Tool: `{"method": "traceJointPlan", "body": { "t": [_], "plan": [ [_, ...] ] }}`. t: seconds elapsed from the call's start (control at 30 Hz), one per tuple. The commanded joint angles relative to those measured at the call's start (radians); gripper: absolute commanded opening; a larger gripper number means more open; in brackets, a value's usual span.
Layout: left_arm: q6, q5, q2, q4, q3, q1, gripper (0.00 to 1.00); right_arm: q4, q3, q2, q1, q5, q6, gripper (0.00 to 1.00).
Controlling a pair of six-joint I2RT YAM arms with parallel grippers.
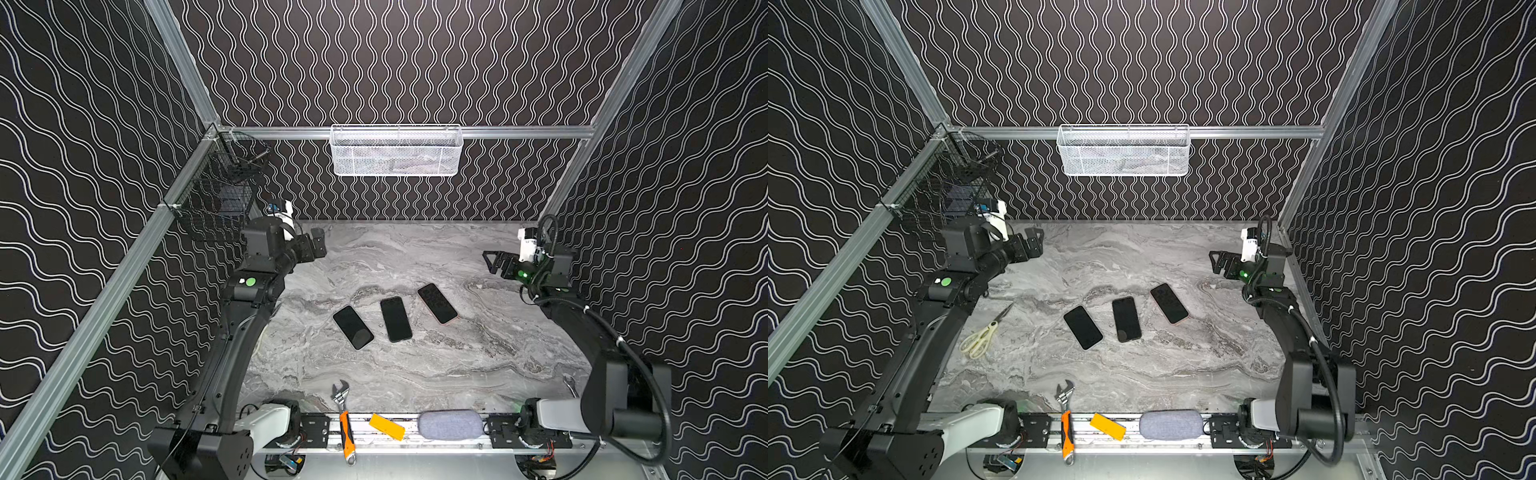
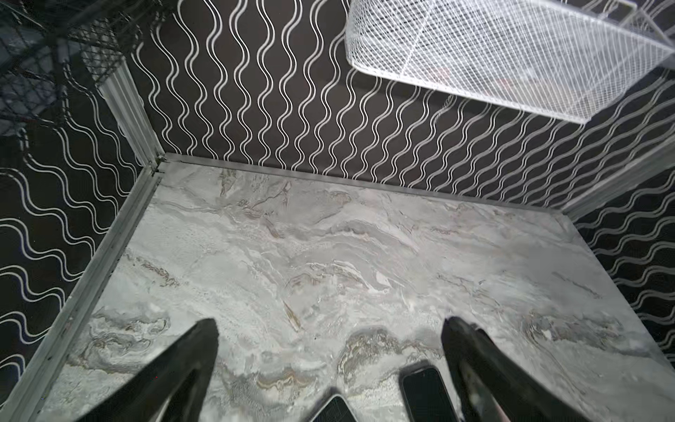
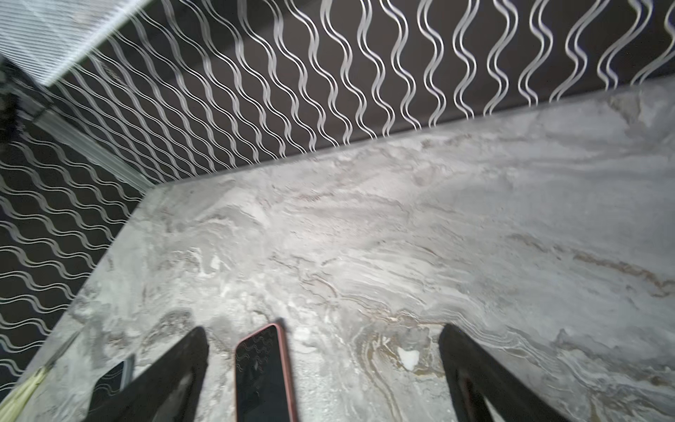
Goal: Take the phone out of the phone case
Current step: Pick up the phone from the center of the table.
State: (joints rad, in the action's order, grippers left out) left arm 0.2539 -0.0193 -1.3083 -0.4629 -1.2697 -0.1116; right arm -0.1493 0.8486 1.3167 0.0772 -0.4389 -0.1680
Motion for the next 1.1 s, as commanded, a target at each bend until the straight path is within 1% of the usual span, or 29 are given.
{"method": "traceJointPlan", "body": {
  "t": [0.0, 0.07, 0.17, 0.23, 0.3, 0.37, 0.43, 0.53, 0.57, 0.67, 0.73, 0.9, 0.97, 1.07],
  "plan": [
    [-0.071, -0.030, 0.002, -0.021, 0.023, 0.000, 0.99, 0.011, -0.043, -0.103, -0.004, 0.092, -0.022, 1.00],
    [-0.072, -0.004, 0.008, 0.006, 0.064, 0.000, 0.99, -0.014, -0.086, -0.179, -0.004, 0.176, -0.020, 1.00],
    [-0.073, -0.005, 0.017, 0.016, 0.087, 0.000, 0.99, -0.015, -0.122, -0.238, -0.001, 0.244, -0.023, 1.00],
    [-0.084, -0.019, 0.032, 0.026, 0.099, 0.000, 0.99, 0.001, -0.132, -0.254, 0.001, 0.267, -0.009, 0.99],
    [-0.107, -0.056, 0.051, 0.039, 0.114, 0.000, 0.99, 0.004, -0.144, -0.264, 0.001, 0.279, -0.036, 0.99],
    [-0.103, -0.069, 0.068, 0.069, 0.140, 0.000, 0.99, -0.055, -0.180, -0.279, 0.001, 0.262, -0.053, 0.99],
    [-0.088, -0.033, 0.075, 0.076, 0.149, 0.000, 0.99, -0.130, -0.210, -0.288, 0.003, 0.213, -0.061, 0.99],
    [-0.099, 0.004, 0.079, 0.074, 0.151, 0.000, 0.99, -0.145, -0.201, -0.308, 0.003, 0.102, -0.042, 0.99],
    [-0.093, 0.013, 0.082, 0.075, 0.156, 0.000, 0.99, -0.143, -0.196, -0.318, 0.003, 0.089, -0.045, 0.99],
    [-0.075, 0.040, 0.087, 0.099, 0.174, 0.000, 0.99, -0.116, -0.178, -0.326, 0.001, 0.074, -0.022, 0.99],
    [-0.067, 0.037, 0.084, 0.111, 0.179, 0.000, 0.99, -0.090, -0.172, -0.315, 0.001, 0.077, -0.012, 0.99],
    [-0.064, -0.016, 0.077, 0.128, 0.183, 0.000, 0.99, -0.070, -0.168, -0.270, 0.001, -0.081, 0.013, 1.00],
    [-0.059, -0.009, 0.073, 0.122, 0.179, 0.000, 0.99, -0.019, -0.146, -0.243, 0.000, -0.091, 0.017, 1.00],
    [-0.059, 0.015, 0.060, 0.092, 0.161, 0.000, 0.99, 0.105, -0.101, -0.205, -0.038, -0.031, 0.048, 1.00]
  ]
}}
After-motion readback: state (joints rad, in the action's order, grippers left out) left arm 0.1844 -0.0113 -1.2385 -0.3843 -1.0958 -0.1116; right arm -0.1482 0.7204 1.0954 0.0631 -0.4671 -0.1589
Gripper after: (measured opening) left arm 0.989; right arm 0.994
